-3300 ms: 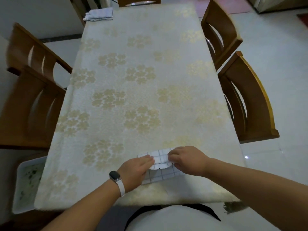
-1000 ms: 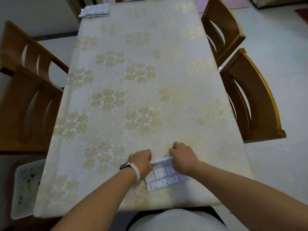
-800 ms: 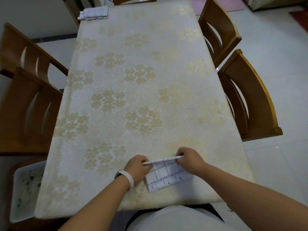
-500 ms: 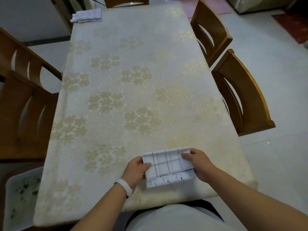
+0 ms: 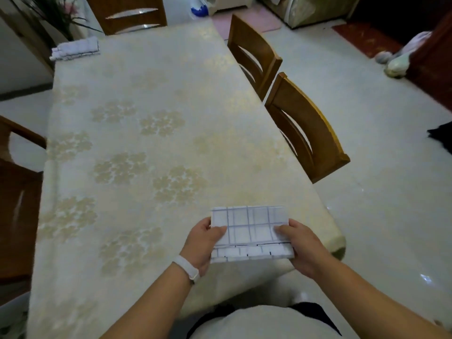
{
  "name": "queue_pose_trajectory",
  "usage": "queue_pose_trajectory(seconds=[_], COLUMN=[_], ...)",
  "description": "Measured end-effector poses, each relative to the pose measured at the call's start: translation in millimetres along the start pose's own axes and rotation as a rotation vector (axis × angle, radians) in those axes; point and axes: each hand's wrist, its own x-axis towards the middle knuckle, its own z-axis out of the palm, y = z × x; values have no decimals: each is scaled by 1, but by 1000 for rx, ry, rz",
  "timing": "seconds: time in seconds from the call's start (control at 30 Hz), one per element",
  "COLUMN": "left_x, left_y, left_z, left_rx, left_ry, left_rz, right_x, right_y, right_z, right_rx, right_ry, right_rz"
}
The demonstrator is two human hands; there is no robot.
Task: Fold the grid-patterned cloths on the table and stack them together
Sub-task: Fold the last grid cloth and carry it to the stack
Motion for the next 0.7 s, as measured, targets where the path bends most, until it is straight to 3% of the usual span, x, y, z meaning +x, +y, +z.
queue_pose_trajectory(seconds=[0.23,0.4,0.7], left_x=[-14,-27,-46], left_y=[2,-8,-33], left_z=[100,198,389], left_rx=[36,95,171], left_ry=[-16,-57,-169], left_rz=[30,35,-8], right_x=[-12,-29,-52], right_y=[-25,-32,-35], right_z=[-85,-187,-365], right_rx=[61,113,221], right_ry=[69,79,245], right_rz=[-81,-119,-184])
